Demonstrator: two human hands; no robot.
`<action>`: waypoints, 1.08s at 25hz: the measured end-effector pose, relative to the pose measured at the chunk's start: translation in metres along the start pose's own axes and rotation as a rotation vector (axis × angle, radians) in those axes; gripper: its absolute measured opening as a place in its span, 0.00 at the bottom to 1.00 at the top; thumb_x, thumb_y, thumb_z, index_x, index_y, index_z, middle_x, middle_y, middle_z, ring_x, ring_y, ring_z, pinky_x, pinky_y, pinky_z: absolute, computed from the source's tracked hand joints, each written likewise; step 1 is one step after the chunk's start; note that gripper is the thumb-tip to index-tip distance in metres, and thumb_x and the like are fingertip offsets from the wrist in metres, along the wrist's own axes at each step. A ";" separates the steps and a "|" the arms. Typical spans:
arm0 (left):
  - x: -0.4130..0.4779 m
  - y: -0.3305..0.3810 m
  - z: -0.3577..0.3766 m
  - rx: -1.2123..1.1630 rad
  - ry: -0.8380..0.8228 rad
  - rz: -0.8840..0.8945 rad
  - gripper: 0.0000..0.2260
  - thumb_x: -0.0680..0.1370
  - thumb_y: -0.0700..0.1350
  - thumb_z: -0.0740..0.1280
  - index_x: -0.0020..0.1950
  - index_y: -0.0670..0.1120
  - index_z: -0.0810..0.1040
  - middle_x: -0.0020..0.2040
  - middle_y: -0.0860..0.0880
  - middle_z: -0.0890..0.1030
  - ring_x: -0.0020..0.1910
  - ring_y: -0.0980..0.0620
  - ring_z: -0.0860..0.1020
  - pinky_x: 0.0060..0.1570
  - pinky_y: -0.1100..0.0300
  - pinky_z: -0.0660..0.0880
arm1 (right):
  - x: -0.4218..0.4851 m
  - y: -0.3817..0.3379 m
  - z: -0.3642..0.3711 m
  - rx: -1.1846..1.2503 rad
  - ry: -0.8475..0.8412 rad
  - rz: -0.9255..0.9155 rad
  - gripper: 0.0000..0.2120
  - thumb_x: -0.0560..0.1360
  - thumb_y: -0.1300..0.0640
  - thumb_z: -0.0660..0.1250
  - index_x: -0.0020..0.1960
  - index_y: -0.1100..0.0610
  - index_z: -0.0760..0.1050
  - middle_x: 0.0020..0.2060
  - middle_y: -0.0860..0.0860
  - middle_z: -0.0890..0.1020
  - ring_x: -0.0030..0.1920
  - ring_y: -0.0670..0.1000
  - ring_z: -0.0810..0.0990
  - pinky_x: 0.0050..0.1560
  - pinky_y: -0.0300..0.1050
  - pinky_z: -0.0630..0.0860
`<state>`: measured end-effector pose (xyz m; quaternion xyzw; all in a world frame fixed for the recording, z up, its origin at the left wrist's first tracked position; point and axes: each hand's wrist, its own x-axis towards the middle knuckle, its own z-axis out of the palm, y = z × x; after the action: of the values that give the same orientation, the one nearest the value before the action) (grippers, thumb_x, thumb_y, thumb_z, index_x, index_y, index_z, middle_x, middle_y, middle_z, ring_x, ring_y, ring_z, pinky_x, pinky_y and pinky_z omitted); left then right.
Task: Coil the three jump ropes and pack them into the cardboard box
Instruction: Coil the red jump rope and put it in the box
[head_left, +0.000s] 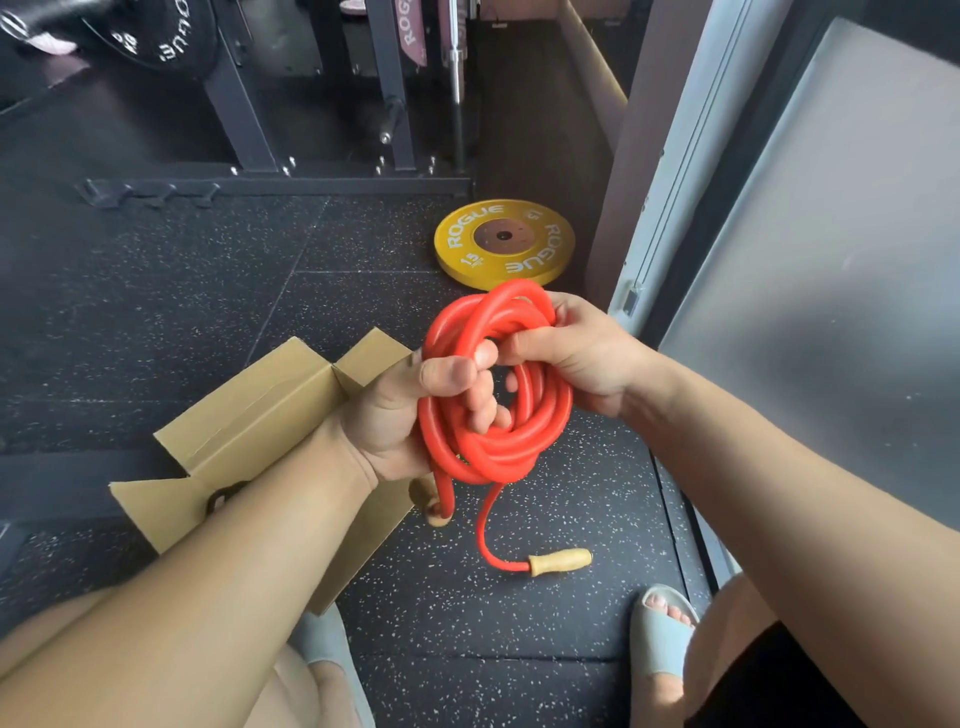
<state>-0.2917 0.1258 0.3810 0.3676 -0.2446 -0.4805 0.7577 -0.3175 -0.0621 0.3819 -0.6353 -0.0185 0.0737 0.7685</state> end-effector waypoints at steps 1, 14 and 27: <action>0.001 0.002 0.003 0.024 0.030 0.018 0.14 0.62 0.50 0.82 0.41 0.49 0.80 0.28 0.54 0.77 0.27 0.57 0.76 0.44 0.60 0.77 | -0.001 0.000 0.002 0.029 -0.001 -0.018 0.10 0.67 0.69 0.70 0.47 0.62 0.79 0.34 0.54 0.82 0.30 0.50 0.79 0.34 0.43 0.80; 0.007 0.047 -0.004 0.029 0.520 0.397 0.11 0.81 0.48 0.63 0.39 0.47 0.73 0.29 0.55 0.76 0.29 0.58 0.75 0.43 0.62 0.75 | 0.002 0.075 0.005 -0.798 0.004 0.160 0.08 0.81 0.54 0.63 0.58 0.50 0.67 0.44 0.53 0.78 0.43 0.52 0.78 0.44 0.53 0.77; 0.016 0.024 -0.021 0.916 0.702 -0.050 0.09 0.72 0.49 0.76 0.35 0.47 0.84 0.29 0.55 0.79 0.28 0.57 0.78 0.33 0.62 0.73 | -0.006 0.016 0.026 -1.593 -0.178 -0.652 0.12 0.76 0.47 0.73 0.52 0.52 0.74 0.44 0.49 0.82 0.39 0.58 0.81 0.31 0.49 0.76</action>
<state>-0.2567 0.1240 0.3874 0.8013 -0.1528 -0.1924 0.5455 -0.3280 -0.0345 0.3714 -0.9395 -0.3058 -0.1358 0.0727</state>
